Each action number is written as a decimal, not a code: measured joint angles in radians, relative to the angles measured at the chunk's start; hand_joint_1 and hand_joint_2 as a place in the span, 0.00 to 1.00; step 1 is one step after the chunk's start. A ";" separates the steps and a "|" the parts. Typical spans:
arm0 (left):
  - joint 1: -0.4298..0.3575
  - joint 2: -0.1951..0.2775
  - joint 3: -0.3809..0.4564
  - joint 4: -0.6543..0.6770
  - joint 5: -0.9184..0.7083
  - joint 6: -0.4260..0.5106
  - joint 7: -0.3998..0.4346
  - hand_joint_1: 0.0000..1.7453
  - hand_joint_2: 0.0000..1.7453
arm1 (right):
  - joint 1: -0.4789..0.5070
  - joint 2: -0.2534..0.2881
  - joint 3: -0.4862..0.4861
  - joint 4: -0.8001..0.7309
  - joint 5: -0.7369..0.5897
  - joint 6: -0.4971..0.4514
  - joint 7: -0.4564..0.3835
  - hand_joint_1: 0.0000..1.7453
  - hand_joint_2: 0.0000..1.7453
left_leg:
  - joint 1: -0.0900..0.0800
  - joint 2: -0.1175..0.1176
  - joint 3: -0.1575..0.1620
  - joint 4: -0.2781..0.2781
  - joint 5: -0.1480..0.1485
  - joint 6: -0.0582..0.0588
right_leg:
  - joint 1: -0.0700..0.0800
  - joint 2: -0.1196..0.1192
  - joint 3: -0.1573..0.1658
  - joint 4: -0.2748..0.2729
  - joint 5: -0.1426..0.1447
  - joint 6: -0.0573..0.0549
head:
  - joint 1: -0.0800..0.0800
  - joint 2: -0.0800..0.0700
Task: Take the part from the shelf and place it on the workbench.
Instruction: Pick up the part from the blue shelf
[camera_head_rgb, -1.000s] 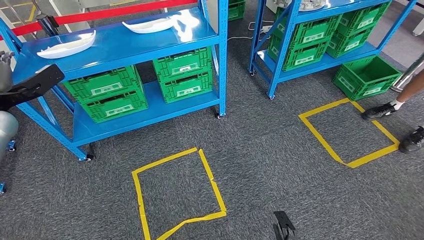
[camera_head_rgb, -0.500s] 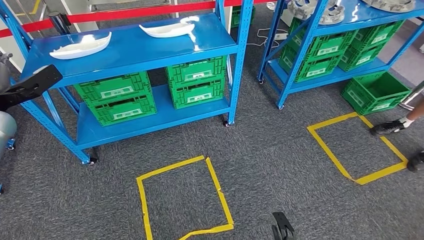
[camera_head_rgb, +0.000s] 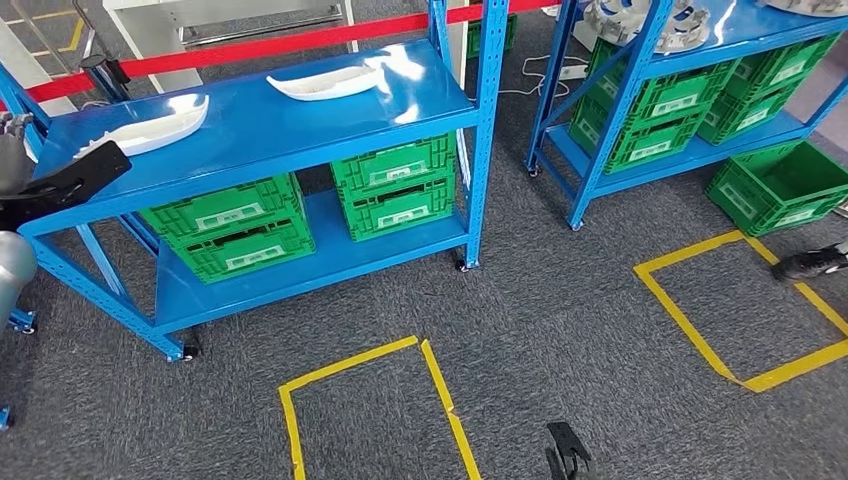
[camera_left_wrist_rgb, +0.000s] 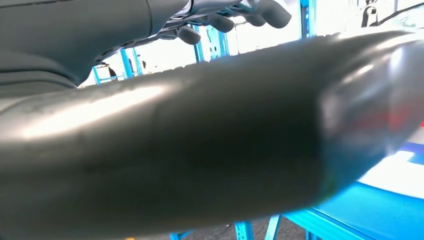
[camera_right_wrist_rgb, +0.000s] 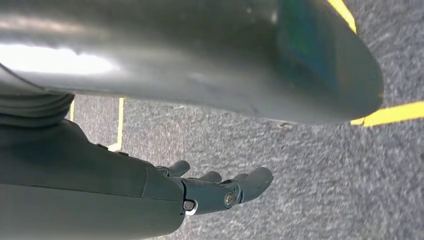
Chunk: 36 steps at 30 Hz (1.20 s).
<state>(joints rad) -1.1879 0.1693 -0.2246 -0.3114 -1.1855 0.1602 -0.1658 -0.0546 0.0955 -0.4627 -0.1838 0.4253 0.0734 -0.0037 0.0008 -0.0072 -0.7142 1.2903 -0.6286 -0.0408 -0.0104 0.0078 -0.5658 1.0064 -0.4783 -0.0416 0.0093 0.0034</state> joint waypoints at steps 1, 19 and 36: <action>0.002 0.001 -0.001 0.000 0.001 0.000 -0.001 0.00 0.00 | 0.001 0.000 0.000 0.000 0.001 0.000 0.001 0.00 0.00 | 0.001 0.001 -0.013 -0.028 -0.007 0.000 | 0.000 0.001 0.021 0.000 -0.016 0.001 | 0.000 0.000; 0.026 -0.026 -0.006 -0.019 0.103 -0.077 -0.204 0.00 0.00 | -0.002 -0.001 0.000 0.004 0.007 0.008 -0.001 0.00 0.00 | -0.001 -0.010 0.165 -0.281 0.143 0.046 | 0.005 -0.005 -0.142 0.108 -0.041 0.049 | 0.012 0.000; 0.049 -0.026 -0.028 -0.039 0.111 -0.073 -0.196 0.00 0.00 | 0.003 0.002 -0.006 0.006 0.009 0.010 -0.011 0.00 0.00 | -0.018 -0.002 0.026 -0.264 0.249 0.037 | 0.011 0.010 0.083 0.010 -0.081 -0.002 | 0.000 0.000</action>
<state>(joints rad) -1.1386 0.1435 -0.2524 -0.3505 -1.0749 0.0872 -0.3617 -0.0518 0.0977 -0.4683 -0.1782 0.4342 0.0830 -0.0144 -0.0175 -0.0092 -0.6886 1.0264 -0.3794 -0.0043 0.0005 0.0183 -0.4828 1.0164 -0.5598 -0.0435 0.0092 0.0034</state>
